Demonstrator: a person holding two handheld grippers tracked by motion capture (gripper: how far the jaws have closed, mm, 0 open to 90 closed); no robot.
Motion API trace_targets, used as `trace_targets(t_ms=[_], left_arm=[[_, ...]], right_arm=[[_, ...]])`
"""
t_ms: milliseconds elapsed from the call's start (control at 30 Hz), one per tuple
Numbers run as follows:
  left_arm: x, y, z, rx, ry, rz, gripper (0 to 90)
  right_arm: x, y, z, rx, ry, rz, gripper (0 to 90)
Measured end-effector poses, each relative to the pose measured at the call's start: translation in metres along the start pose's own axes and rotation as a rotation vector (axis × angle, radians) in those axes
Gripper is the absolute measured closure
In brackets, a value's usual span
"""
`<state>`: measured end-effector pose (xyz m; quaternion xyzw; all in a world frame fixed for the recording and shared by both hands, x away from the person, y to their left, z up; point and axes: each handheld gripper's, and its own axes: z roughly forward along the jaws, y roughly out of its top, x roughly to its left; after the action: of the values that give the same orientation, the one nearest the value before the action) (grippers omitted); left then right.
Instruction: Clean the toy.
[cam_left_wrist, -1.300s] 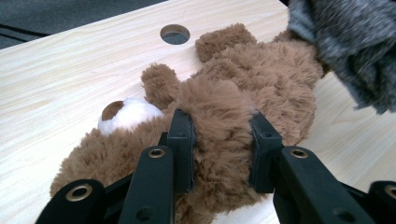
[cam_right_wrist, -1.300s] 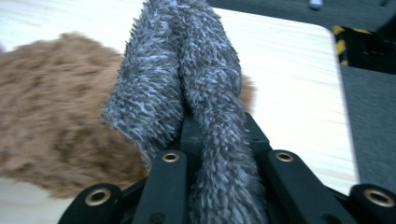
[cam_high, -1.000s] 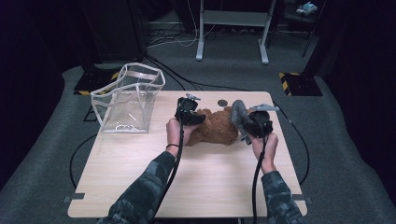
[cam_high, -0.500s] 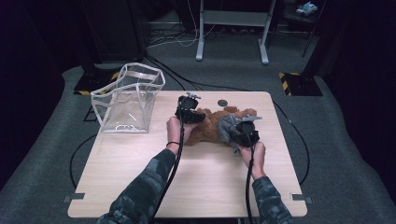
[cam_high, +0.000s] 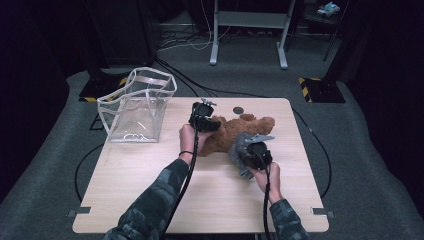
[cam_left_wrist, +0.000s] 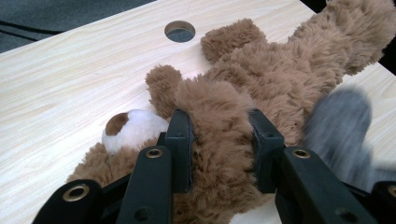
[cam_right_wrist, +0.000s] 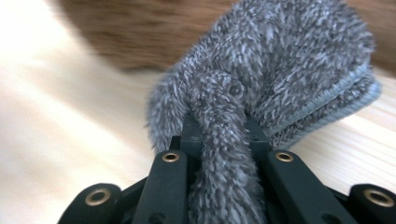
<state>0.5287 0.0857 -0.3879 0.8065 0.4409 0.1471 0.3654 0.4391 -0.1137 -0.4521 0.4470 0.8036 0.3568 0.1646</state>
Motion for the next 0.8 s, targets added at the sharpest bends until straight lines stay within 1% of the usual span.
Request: trace_targets(t_ms=[33, 67, 100, 133, 167, 200, 233, 300, 367, 433, 500, 533, 567, 600, 633, 667, 700, 733, 767, 800], left_arm=[[0.000, 0.000, 0.000, 0.000, -0.001, 0.001, 67.2], [-0.001, 0.001, 0.001, -0.005, 0.000, -0.006, 67.1], [-0.002, 0.001, 0.001, -0.001, -0.001, 0.003, 67.1], [-0.002, 0.001, 0.002, -0.003, 0.000, 0.006, 67.1], [-0.003, 0.002, 0.002, 0.000, 0.003, 0.008, 67.1], [-0.003, 0.002, 0.002, -0.002, 0.002, 0.009, 67.0], [-0.003, 0.002, 0.002, -0.002, 0.001, 0.006, 67.0], [-0.003, 0.003, 0.002, 0.001, 0.001, 0.008, 67.0], [-0.001, 0.003, 0.002, 0.005, -0.003, 0.013, 67.0], [0.000, 0.002, 0.002, 0.006, -0.007, 0.011, 66.9], [-0.001, 0.003, 0.002, 0.006, -0.007, 0.012, 67.0], [-0.001, 0.003, 0.002, 0.005, -0.007, 0.012, 67.0], [-0.002, 0.003, 0.003, 0.003, -0.009, 0.008, 66.9], [-0.002, 0.003, 0.003, 0.004, -0.008, 0.015, 66.8], [-0.004, 0.004, 0.003, 0.003, -0.007, 0.015, 66.7], [-0.005, 0.004, 0.003, 0.006, -0.015, 0.017, 66.4], [-0.007, 0.005, 0.003, 0.011, -0.027, 0.019, 65.9], [-0.010, 0.006, 0.004, 0.011, -0.037, 0.027, 65.2], [-0.014, 0.008, 0.004, 0.017, -0.036, 0.042, 64.5], [-0.018, 0.009, 0.005, 0.023, -0.048, 0.053, 63.8]], right_arm=[[0.006, 0.002, 0.003, -0.001, 0.022, -0.024, 76.7], [0.012, 0.006, 0.006, 0.000, 0.064, -0.048, 76.7], [0.016, 0.008, 0.009, 0.002, 0.088, -0.056, 76.7], [0.020, 0.011, 0.014, 0.004, 0.107, -0.079, 76.7], [0.023, 0.013, 0.016, 0.014, 0.101, -0.078, 76.7], [0.023, 0.015, 0.022, 0.017, 0.094, -0.097, 76.6], [0.022, 0.016, 0.024, 0.027, 0.080, -0.080, 76.7], [0.012, 0.015, 0.027, 0.038, 0.031, -0.029, 76.7], [-0.005, 0.010, 0.024, 0.038, 0.000, 0.028, 76.7], [-0.024, 0.002, 0.016, 0.032, -0.054, 0.070, 76.7], [-0.038, -0.004, 0.010, 0.037, -0.119, 0.095, 76.8], [-0.047, -0.008, 0.006, 0.040, -0.147, 0.126, 76.8], [-0.057, -0.012, 0.003, 0.040, -0.161, 0.154, 76.8], [-0.063, -0.016, 0.000, 0.035, -0.177, 0.177, 76.8], [-0.068, -0.019, -0.002, 0.041, -0.173, 0.189, 76.7], [-0.071, -0.022, -0.004, 0.039, -0.183, 0.189, 76.7], [-0.071, -0.023, -0.004, 0.038, -0.177, 0.182, 76.7], [-0.070, -0.025, -0.005, 0.039, -0.173, 0.193, 76.7], [-0.070, -0.026, -0.006, 0.033, -0.171, 0.188, 76.6], [-0.068, -0.026, -0.006, 0.036, -0.163, 0.193, 76.6]])
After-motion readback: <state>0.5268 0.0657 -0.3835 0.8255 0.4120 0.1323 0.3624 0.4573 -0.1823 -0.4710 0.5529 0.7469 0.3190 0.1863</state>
